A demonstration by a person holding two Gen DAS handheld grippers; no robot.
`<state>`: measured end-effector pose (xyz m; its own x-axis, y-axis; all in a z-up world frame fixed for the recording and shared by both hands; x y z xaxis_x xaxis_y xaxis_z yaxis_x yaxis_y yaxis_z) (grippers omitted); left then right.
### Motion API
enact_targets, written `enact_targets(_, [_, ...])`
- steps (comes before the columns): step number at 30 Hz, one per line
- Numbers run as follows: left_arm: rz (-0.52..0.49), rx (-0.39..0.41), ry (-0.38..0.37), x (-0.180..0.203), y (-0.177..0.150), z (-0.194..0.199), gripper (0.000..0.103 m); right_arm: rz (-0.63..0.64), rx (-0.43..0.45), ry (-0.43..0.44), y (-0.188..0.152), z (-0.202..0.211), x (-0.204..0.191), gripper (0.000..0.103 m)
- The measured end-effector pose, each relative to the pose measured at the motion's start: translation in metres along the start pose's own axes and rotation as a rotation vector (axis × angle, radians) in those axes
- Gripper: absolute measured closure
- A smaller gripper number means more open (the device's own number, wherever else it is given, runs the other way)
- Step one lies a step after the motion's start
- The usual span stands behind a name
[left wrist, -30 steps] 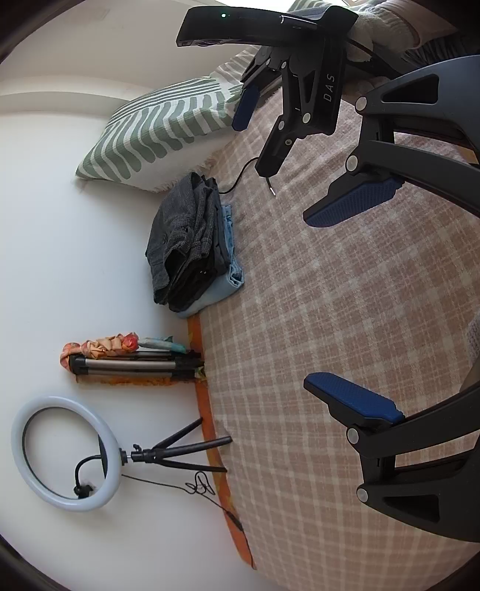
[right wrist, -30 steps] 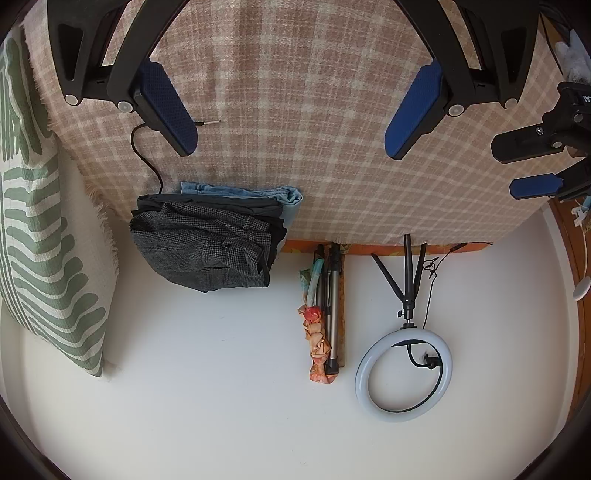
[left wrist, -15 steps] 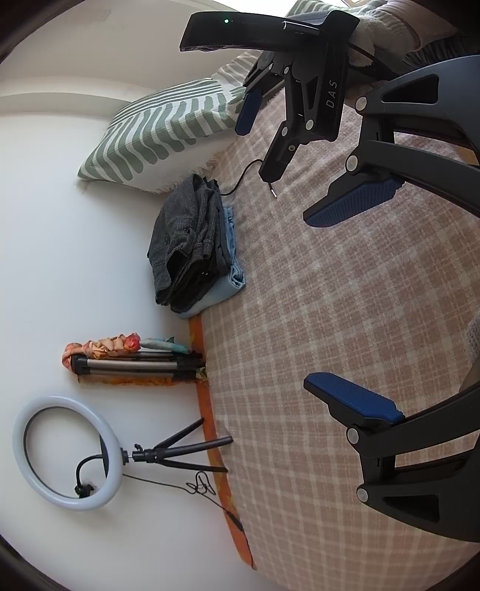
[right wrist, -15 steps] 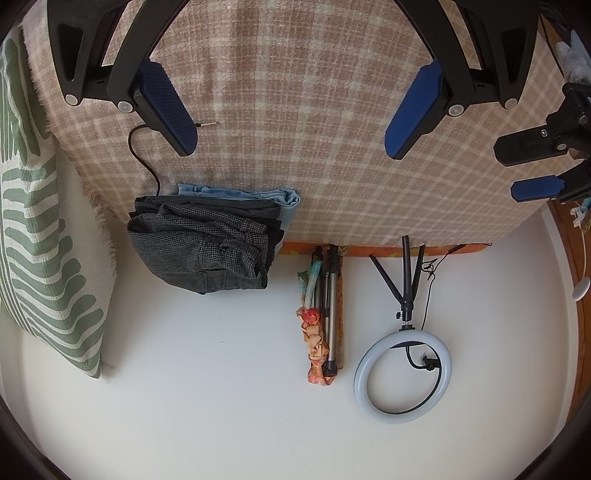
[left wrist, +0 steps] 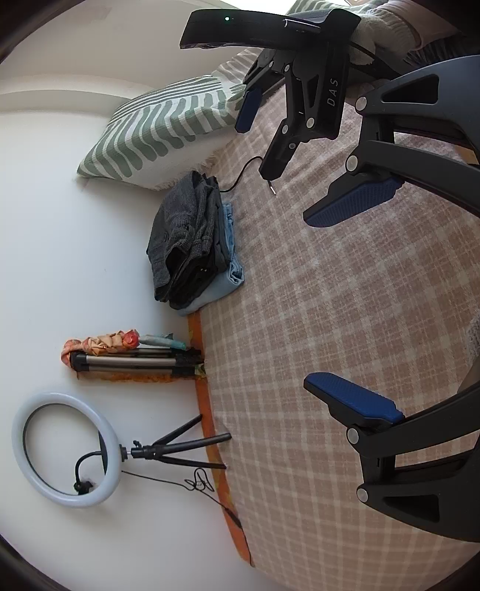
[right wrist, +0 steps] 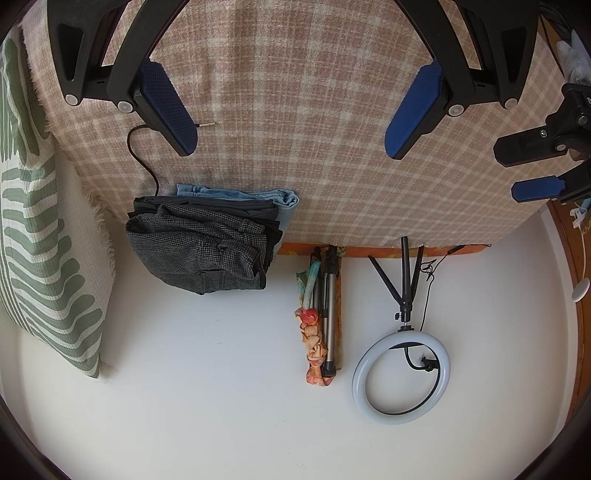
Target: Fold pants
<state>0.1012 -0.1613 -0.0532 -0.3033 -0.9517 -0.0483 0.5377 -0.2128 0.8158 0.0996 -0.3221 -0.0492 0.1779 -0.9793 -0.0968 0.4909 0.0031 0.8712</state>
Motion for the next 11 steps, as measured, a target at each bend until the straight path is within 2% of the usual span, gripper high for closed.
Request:
enact_targets(7, [-0.036, 0.038, 0.017, 0.0053, -0.0034, 0.0044, 0.022, -0.003, -0.004, 0.003, -0.0013, -0.0014, -0.0004, 0.000])
enact_targets(11, [-0.051, 0.033, 0.009, 0.0067, -0.0041, 0.0033, 0.022, -0.001, -0.010, 0.003, -0.0029, -0.0033, 0.0004, 0.000])
Point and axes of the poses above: each gripper's, at about its wrist camera, not at the fingertips, and z roughly against the way its jaws point, x to its right, y to its top, the point moved 2 cm from there along -z, roughly the way its jaws point, and after that the axes turned 13 degrees about y, right-handed, at the moved point
